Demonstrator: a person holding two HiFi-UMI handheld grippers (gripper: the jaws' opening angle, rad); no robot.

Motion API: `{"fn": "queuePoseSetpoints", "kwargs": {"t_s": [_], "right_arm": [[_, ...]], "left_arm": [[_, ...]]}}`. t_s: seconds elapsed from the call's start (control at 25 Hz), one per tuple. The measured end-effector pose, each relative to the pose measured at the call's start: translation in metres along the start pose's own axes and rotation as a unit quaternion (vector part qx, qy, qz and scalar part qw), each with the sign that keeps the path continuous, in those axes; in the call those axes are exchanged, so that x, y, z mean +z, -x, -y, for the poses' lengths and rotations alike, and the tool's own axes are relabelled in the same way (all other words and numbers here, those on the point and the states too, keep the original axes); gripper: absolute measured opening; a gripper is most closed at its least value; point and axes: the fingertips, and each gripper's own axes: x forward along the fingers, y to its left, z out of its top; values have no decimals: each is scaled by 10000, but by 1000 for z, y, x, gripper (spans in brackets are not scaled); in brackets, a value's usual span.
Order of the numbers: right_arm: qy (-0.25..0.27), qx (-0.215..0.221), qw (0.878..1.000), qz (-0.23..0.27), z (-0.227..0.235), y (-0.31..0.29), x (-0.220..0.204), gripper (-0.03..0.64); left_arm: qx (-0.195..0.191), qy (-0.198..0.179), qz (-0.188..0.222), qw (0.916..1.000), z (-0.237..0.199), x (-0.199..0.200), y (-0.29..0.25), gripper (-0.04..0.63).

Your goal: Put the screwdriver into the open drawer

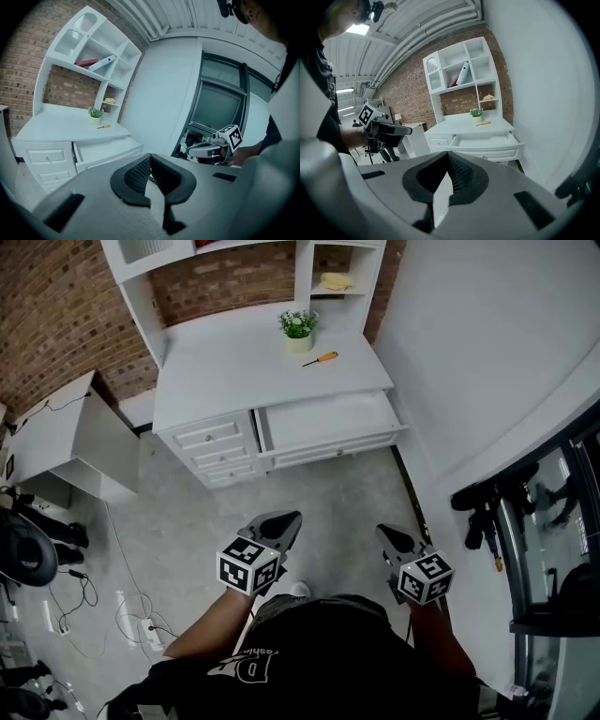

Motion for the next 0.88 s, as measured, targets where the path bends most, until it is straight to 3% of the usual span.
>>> {"fn": "queuePoseSetpoints", "kwargs": {"t_s": [0.88], "right_arm": [[30, -33, 9999, -112, 33, -36, 11, 6]], "left_arm": [[130, 64, -23, 9999, -28, 6, -12, 18]]}}
